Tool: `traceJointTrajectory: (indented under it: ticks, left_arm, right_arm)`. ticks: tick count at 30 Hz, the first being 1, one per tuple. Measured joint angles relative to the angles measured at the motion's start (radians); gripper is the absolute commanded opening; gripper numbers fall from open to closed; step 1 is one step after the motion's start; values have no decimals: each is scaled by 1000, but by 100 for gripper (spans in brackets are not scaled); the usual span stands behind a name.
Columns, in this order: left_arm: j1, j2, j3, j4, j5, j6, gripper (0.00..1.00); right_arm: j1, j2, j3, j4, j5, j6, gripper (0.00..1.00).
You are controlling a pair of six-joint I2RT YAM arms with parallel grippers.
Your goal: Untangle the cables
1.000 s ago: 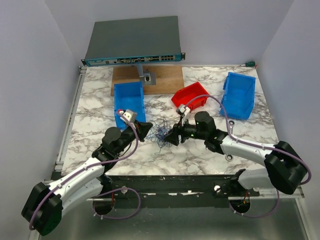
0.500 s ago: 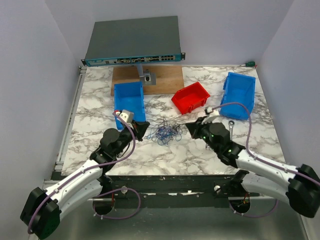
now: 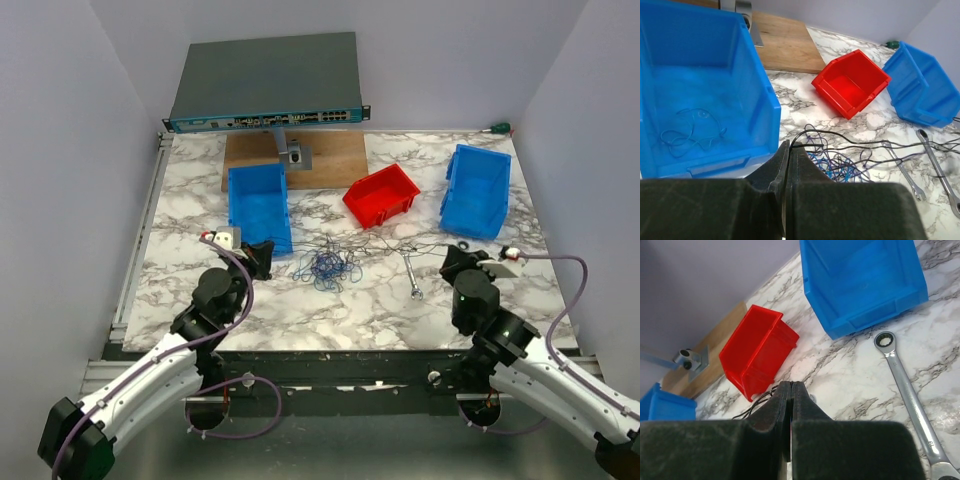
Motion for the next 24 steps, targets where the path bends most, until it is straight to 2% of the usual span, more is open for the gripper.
traceJointTrajectory:
  ticks: [5, 10, 19, 24]
  left_arm:
    - [0, 33, -3, -2, -21, -3, 0]
    - [0, 67, -3, -24, -22, -2, 0]
    - [0, 63, -3, -31, -28, 7, 0]
    - [7, 44, 6, -113, -180, -80, 0]
  right_arm:
    - [0, -105, -5, -53, 12, -2, 1]
    - [0, -136, 0, -106, 12, -14, 1]
    - [0, -81, 130, -97, -37, -157, 1]
    - [0, 0, 272, -199, 93, -71, 1]
